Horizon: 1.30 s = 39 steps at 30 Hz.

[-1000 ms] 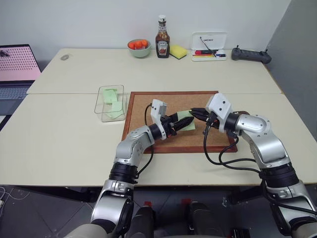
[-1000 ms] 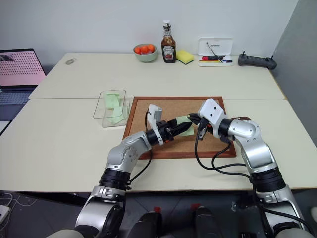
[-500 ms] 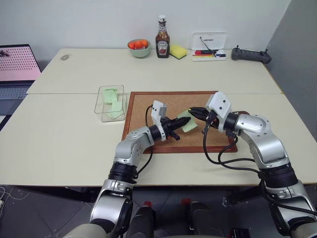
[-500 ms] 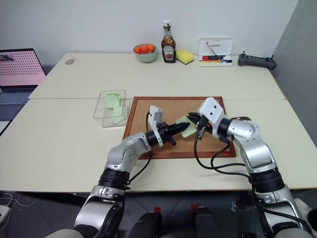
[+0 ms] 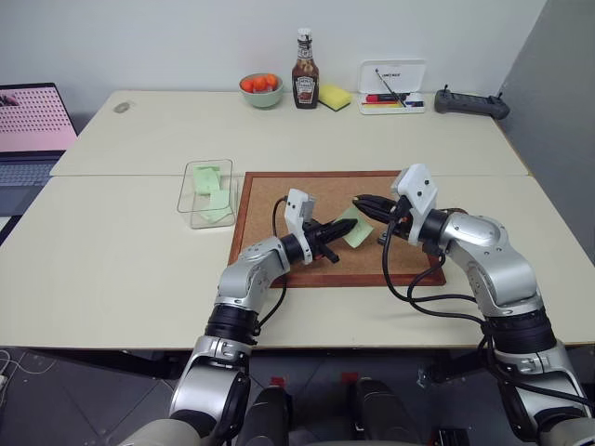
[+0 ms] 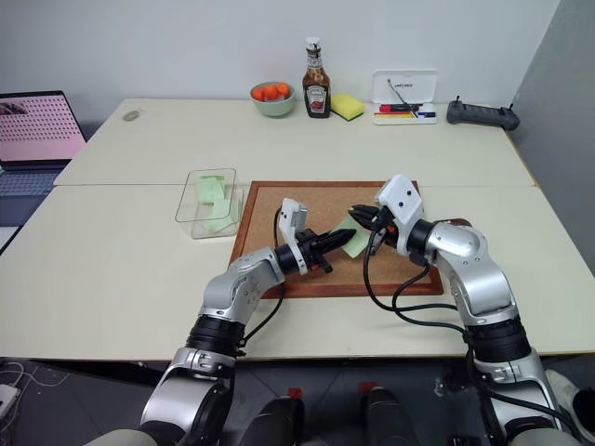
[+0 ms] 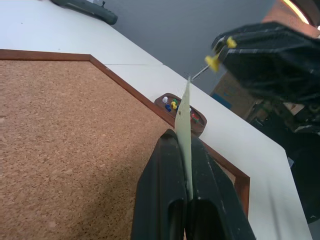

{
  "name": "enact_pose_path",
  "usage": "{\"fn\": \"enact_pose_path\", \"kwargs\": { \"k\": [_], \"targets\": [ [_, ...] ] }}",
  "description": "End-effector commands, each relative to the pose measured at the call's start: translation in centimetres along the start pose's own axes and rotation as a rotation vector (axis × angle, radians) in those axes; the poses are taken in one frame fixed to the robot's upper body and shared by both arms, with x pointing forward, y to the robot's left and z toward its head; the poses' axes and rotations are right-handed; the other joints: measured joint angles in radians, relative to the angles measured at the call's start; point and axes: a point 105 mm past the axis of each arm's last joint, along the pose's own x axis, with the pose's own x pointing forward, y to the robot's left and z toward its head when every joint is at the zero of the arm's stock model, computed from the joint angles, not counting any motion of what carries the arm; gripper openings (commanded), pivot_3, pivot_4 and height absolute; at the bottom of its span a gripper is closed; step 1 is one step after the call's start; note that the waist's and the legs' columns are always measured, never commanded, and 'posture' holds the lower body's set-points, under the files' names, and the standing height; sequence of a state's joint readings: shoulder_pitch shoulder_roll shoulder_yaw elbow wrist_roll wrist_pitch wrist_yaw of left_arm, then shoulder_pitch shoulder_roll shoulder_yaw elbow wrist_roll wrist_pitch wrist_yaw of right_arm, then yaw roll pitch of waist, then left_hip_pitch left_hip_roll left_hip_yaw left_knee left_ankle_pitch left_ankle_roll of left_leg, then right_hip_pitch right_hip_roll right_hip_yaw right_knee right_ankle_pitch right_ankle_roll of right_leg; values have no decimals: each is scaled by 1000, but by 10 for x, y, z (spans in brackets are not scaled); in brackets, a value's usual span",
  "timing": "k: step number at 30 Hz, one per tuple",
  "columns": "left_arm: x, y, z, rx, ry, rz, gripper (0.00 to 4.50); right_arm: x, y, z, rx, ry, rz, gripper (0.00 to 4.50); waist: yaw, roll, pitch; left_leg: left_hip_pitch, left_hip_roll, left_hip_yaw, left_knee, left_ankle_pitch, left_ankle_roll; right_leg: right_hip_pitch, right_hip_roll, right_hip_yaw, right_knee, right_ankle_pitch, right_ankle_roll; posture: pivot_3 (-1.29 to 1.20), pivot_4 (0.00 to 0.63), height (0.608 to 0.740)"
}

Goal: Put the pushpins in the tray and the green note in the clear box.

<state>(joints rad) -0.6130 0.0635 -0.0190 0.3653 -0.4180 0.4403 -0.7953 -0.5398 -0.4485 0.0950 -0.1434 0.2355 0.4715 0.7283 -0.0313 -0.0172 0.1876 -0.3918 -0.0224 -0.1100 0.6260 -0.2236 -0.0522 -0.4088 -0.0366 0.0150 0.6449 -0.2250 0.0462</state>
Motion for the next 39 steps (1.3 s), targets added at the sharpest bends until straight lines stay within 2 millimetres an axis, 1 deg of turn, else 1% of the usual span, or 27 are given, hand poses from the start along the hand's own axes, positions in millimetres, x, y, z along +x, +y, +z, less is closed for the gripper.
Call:
{"fn": "enact_pose_path", "kwargs": {
  "k": [1,3,6,7,10,12,16,20,25,26,28,30,32,37,39],
  "targets": [
    [1,1,6,22,-29,14,20,-9,-8,20,24,-74,-44,0,0,0,0,0,0,0,0,0,0,0,0,0,0,0,0,0,150,740],
    [1,3,6,24,-32,25,20,-16,-16,23,45,-80,-79,0,1,0,0,0,0,0,0,0,0,0,0,0,0,0,0,0,150,740],
    [1,4,7,30,-36,37,20,-32,-34,18,40,-48,-160,0,1,0,0,0,0,0,0,0,0,0,0,0,0,0,0,0,150,740],
    [0,5,8,36,-39,44,20,-38,-41,13,24,-18,-194,0,2,0,0,0,0,0,0,0,0,0,0,0,0,0,0,0,150,740],
    [-2,7,9,63,-39,61,20,-61,-63,-12,-57,126,-286,0,2,0,0,-1,0,0,0,0,0,0,0,0,0,0,0,0,150,740],
    [-4,6,9,79,-32,59,20,-75,-75,-30,-149,242,-325,0,2,0,0,-1,-1,0,0,0,0,0,0,0,-1,0,0,0,150,740],
    [-6,4,9,113,-18,45,20,-95,-94,-58,-256,411,-387,0,-4,0,0,0,0,2,0,0,0,0,0,1,0,0,0,0,150,740],
    [-6,4,11,143,-12,47,20,-100,-101,-78,-338,508,-374,0,-4,0,0,1,0,2,0,0,0,0,0,1,0,0,0,0,150,740],
    [-6,6,14,161,-13,57,20,-97,-108,-89,-362,535,-376,0,-3,0,0,1,0,3,0,0,0,0,0,2,0,0,0,0,150,740],
    [-6,6,14,164,-14,58,0,-97,-110,-92,-364,549,-379,395,-2,0,0,1,0,3,0,0,0,0,0,2,0,0,0,0,150,740],
    [-6,6,16,170,-16,61,0,-99,-113,-95,-369,564,-384,725,-1,0,0,1,0,2,0,0,0,0,0,2,0,0,0,0,150,740],
    [-7,7,17,173,-17,63,0,-99,-116,-95,-370,564,-391,1272,1,0,0,0,0,2,0,0,0,0,0,2,0,0,0,0,150,740],
    [-8,8,17,177,-17,66,0,-100,-118,-94,-364,561,-399,1553,1,0,0,0,0,2,0,0,0,0,0,2,0,0,0,0,150,740],
    [-9,9,19,183,-16,70,0,-101,-119,-92,-356,553,-413,2637,-1,0,0,0,0,2,1,0,0,0,0,2,0,0,0,0,150,740],
    [-9,10,21,187,-19,70,0,-101,-120,-88,-360,540,-425,3033,-1,0,0,0,0,2,1,0,0,0,0,2,0,0,0,0,150,740]
  ]
}}
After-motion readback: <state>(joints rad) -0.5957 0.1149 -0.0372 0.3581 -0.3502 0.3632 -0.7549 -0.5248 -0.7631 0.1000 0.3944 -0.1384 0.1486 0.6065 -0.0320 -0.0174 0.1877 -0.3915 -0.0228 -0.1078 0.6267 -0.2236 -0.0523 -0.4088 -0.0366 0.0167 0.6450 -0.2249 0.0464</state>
